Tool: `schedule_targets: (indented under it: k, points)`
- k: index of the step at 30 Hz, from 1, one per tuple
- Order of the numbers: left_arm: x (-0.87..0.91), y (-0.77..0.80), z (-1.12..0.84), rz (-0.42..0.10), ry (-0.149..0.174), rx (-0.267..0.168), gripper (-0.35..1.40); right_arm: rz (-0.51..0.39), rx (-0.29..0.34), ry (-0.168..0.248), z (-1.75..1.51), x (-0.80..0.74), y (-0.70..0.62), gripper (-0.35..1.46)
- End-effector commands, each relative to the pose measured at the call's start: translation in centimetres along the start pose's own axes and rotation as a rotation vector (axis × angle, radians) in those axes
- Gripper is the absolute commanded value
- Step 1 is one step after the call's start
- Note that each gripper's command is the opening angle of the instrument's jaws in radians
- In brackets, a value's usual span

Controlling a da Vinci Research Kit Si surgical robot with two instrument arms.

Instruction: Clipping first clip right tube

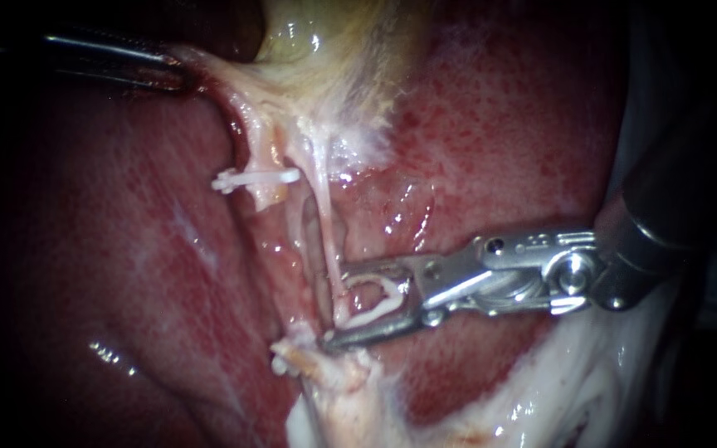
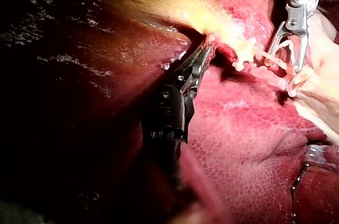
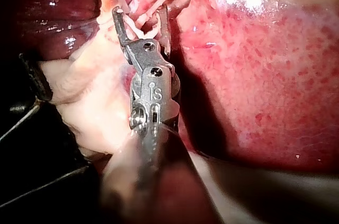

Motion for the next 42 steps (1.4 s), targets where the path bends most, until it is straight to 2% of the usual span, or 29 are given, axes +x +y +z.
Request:
schedule_targets:
  k: [1, 5, 8, 11, 18, 23, 34, 42]
  points:
    - [0.00, 0.00, 0.00, 0.000, 0.000, 0.000, -0.35, 0.001, 0.009, 0.009, 0.02, 0.01, 0.00, 0.50]
    - [0.00, 0.00, 0.00, 0.000, 0.000, 0.000, -0.35, 0.068, 0.093, 0.070, 0.09, 0.05, 0.03, 0.50]
    - [-0.01, 0.00, 0.00, 0.000, 0.000, 0.000, -0.35, 0.092, 0.151, 0.099, 0.10, 0.06, 0.01, 0.50]
    - [-0.01, -0.01, 0.00, 0.000, 0.000, 0.000, -0.35, 0.104, 0.200, 0.122, 0.09, 0.08, -0.05, 0.50]
    - [-0.01, -0.01, 0.00, 0.000, 0.000, 0.000, -0.35, 0.128, 0.282, 0.142, 0.09, 0.17, -0.23, 0.49]
    - [-0.02, -0.01, 0.00, 0.001, 0.000, 0.000, -0.35, 0.140, 0.292, 0.140, 0.10, 0.19, -0.26, 0.46]
    - [-0.02, -0.01, 0.01, 0.001, 0.000, 0.000, -0.35, 0.157, 0.294, 0.137, 0.04, 0.12, -0.14, 0.27]
    - [-0.02, -0.01, 0.01, 0.001, 0.000, 0.001, -0.35, 0.172, 0.309, 0.129, 0.02, 0.12, -0.15, -0.05]
